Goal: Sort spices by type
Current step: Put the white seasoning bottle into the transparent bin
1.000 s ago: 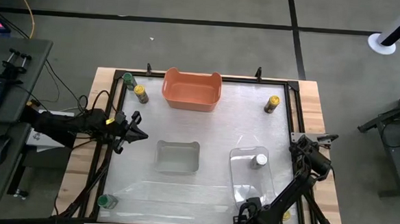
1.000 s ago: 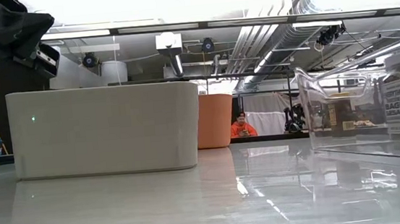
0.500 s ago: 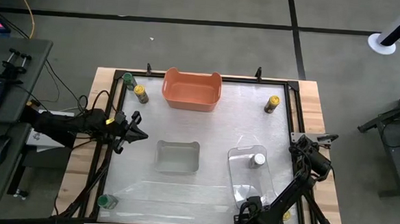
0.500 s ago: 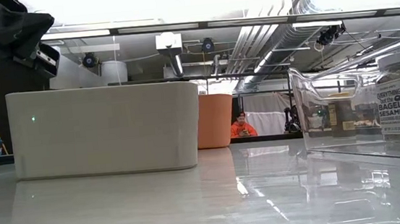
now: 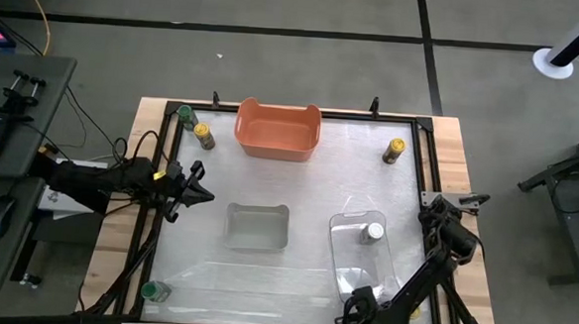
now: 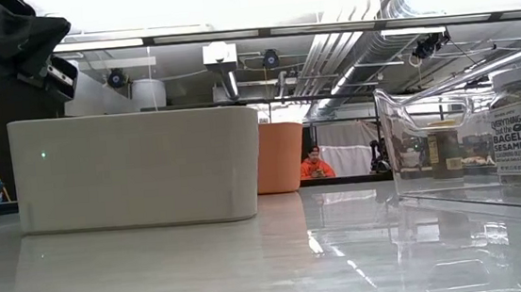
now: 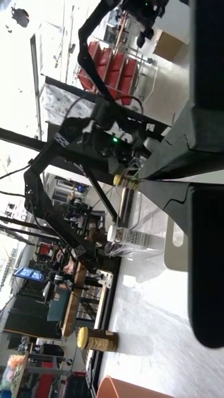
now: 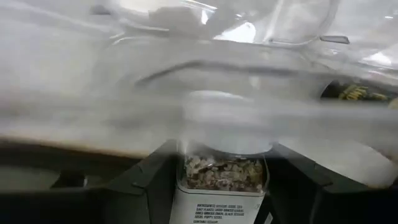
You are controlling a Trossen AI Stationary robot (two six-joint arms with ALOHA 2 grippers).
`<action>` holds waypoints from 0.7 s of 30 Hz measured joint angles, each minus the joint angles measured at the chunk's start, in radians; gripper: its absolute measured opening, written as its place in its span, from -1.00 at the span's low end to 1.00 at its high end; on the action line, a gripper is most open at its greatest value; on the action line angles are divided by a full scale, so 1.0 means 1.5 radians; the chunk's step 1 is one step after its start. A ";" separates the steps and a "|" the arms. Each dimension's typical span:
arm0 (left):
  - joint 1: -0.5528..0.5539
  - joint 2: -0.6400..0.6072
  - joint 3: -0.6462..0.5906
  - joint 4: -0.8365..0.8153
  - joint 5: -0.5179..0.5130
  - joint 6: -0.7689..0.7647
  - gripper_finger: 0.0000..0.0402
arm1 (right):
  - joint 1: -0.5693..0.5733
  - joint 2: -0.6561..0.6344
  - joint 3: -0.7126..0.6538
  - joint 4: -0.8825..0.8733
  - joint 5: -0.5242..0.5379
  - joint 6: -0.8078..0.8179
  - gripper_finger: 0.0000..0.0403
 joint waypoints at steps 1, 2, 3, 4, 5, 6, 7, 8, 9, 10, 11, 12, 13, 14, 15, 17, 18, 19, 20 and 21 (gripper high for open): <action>0.000 0.000 0.000 0.000 0.000 0.000 -0.99 | 0.003 0.000 0.009 -0.003 0.000 -0.003 -0.01; 0.000 0.000 0.000 0.000 0.000 0.000 -0.99 | 0.005 0.000 0.018 -0.007 0.000 -0.004 -0.01; 0.000 0.000 0.000 0.000 0.000 0.000 -0.99 | 0.008 0.000 0.028 -0.013 0.000 -0.005 -0.01; 0.000 0.000 0.000 0.000 0.000 0.000 -0.99 | 0.010 0.000 0.038 -0.018 0.003 -0.010 -0.01; 0.000 0.000 0.000 0.000 0.000 0.000 -0.99 | 0.012 0.000 0.049 -0.021 0.003 -0.017 -0.01; 0.000 0.000 0.000 0.000 0.000 0.000 -0.99 | 0.013 -0.001 0.060 -0.024 0.002 -0.024 -0.01; 0.000 0.000 0.000 0.000 0.000 0.000 -0.99 | 0.014 -0.001 0.072 -0.023 0.000 -0.033 -0.01; 0.000 0.000 0.000 0.000 0.000 0.000 -0.99 | 0.014 -0.001 0.085 -0.021 0.000 -0.043 -0.01; 0.000 0.000 0.000 0.000 0.000 0.000 -0.99 | 0.013 -0.001 0.099 -0.020 0.003 -0.054 -0.01; 0.000 0.000 0.000 0.000 0.000 0.000 -0.99 | 0.013 -0.001 0.113 -0.021 0.009 -0.063 -0.01; 0.000 0.000 0.000 0.000 0.000 0.000 -0.99 | 0.013 -0.002 0.126 -0.025 0.020 -0.070 -0.01; 0.000 0.000 0.000 0.000 0.000 0.000 -0.99 | 0.012 -0.002 0.136 -0.033 0.033 -0.071 -0.01; 0.000 0.000 0.000 0.000 0.000 0.000 -0.99 | 0.009 -0.002 0.142 -0.039 0.046 -0.071 -0.01; 0.000 0.000 0.000 0.000 0.000 0.000 -0.99 | 0.006 -0.003 0.144 -0.047 0.056 -0.071 -0.01; 0.000 0.000 0.000 0.000 0.000 0.000 -0.99 | 0.001 -0.003 0.145 -0.053 0.061 -0.071 -0.01; 0.000 0.000 0.000 0.000 0.000 0.000 -0.99 | -0.011 -0.003 0.145 -0.065 0.077 -0.070 -0.01; 0.000 0.000 0.000 0.000 0.000 0.000 -0.99 | -0.018 -0.003 0.145 -0.062 0.088 -0.069 -0.01; 0.000 0.000 0.000 0.000 0.000 0.000 -0.99 | -0.024 -0.003 0.145 -0.060 0.097 -0.070 -0.01; 0.000 0.000 0.000 0.000 0.000 0.000 -0.99 | -0.032 -0.003 0.145 -0.060 0.107 -0.070 -0.01; 0.000 0.000 0.000 0.000 0.000 0.000 -0.99 | -0.038 -0.003 0.145 -0.062 0.113 -0.072 -0.01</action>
